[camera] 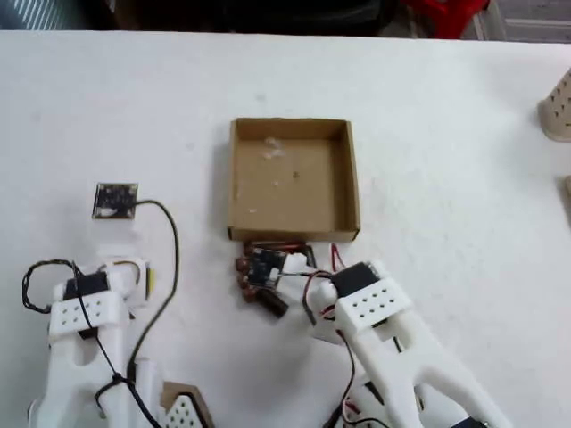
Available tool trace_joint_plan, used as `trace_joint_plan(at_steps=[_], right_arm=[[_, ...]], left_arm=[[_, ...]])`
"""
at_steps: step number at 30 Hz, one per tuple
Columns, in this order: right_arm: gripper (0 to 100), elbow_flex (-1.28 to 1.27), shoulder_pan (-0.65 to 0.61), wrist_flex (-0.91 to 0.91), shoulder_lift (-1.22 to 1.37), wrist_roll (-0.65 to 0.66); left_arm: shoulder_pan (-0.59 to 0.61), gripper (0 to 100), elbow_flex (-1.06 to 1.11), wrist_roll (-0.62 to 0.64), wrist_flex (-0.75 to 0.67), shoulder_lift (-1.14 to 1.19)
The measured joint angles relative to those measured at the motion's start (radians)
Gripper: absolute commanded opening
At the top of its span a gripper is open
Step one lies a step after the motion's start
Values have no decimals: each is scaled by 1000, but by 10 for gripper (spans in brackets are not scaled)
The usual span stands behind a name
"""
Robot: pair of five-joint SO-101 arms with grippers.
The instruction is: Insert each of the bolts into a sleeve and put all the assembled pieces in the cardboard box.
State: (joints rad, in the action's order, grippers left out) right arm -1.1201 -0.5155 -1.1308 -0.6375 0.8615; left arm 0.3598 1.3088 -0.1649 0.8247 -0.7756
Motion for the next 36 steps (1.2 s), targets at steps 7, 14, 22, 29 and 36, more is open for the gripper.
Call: trace_joint_plan(at_steps=[7, 14, 22, 29, 36], right_arm=[[149, -26, -2, 21, -2, 0], [145, -92, -2, 112, 0, 0], [136, -94, -2, 115, 0, 0], [18, -100, -35, 130, 0, -6], [17, -94, 60, 106, -2, -12]], left_arm=[[0, 117, 0, 0, 0, 0], [0, 116, 0, 0, 0, 0], [0, 116, 0, 0, 0, 0], [0, 116, 0, 18, 0, 0], [-97, 117, -64, 167, 0, 0]])
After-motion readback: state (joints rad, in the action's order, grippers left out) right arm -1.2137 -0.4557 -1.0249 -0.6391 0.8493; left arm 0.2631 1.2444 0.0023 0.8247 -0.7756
